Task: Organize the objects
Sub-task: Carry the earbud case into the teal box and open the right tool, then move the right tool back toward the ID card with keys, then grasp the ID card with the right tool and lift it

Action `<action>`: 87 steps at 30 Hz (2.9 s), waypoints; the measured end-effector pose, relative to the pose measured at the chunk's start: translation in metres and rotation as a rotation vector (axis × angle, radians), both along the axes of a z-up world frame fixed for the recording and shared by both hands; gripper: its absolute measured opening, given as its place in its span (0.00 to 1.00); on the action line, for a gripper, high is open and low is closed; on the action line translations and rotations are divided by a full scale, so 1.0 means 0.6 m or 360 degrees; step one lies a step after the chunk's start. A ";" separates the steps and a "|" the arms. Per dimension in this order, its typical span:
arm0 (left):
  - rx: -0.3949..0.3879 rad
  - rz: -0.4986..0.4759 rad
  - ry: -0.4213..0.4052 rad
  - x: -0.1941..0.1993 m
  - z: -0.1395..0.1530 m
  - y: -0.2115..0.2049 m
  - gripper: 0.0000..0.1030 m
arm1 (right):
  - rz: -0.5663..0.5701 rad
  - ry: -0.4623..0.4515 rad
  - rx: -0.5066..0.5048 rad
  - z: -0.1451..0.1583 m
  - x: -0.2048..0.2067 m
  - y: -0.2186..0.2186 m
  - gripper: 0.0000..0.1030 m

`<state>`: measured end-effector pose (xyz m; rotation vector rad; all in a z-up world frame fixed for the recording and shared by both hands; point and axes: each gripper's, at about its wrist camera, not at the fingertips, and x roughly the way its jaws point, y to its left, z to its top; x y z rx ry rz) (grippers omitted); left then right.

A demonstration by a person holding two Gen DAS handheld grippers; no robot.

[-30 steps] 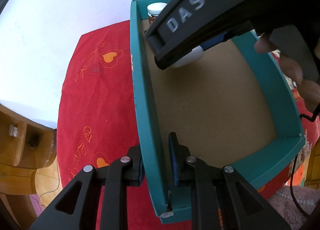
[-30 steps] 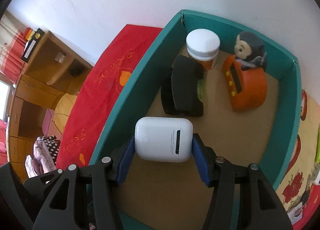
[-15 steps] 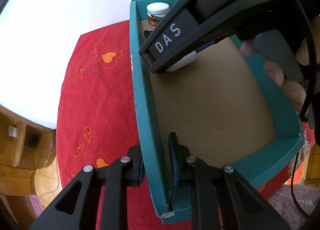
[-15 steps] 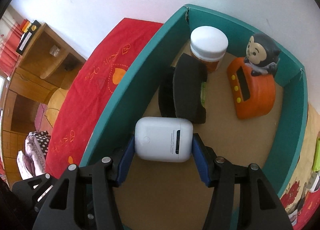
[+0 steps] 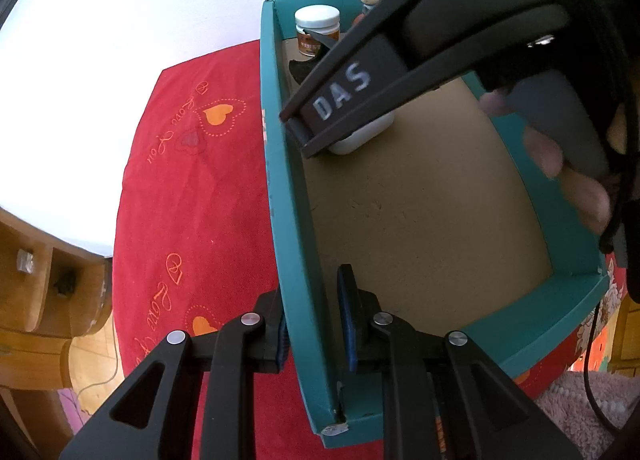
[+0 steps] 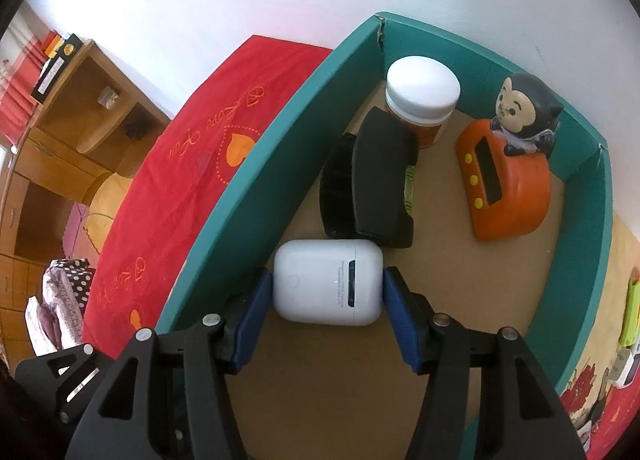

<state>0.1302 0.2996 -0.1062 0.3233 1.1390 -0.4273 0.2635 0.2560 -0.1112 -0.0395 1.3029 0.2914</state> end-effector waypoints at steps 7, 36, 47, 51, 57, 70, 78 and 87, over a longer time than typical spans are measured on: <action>-0.0004 -0.0001 0.0002 0.000 0.000 0.001 0.19 | -0.0014 -0.0078 0.0077 0.040 -0.029 -0.038 0.57; -0.0019 -0.0052 0.0013 0.009 -0.004 0.001 0.19 | -0.0622 -0.0253 0.0058 0.142 -0.262 -0.253 0.57; -0.0035 -0.0072 0.0034 0.006 -0.002 0.010 0.20 | -0.0999 -0.0195 -0.0090 0.098 -0.355 -0.389 0.58; -0.0058 -0.0052 0.0031 0.009 -0.003 0.014 0.20 | -0.1151 -0.0174 -0.0087 0.078 -0.368 -0.441 0.68; -0.0049 -0.0042 0.0024 0.007 -0.004 0.014 0.19 | -0.1398 -0.0165 0.0006 0.048 -0.351 -0.490 0.77; -0.0037 -0.0060 0.0011 0.002 -0.004 0.007 0.20 | -0.1513 -0.0159 -0.0115 0.013 -0.291 -0.491 0.77; -0.0043 -0.0075 0.0009 0.002 -0.004 0.008 0.19 | -0.1520 -0.0192 -0.0103 0.015 -0.281 -0.475 0.82; -0.0051 -0.0077 0.0014 0.004 -0.004 0.009 0.19 | -0.1288 -0.0056 0.0108 0.009 -0.281 -0.460 0.85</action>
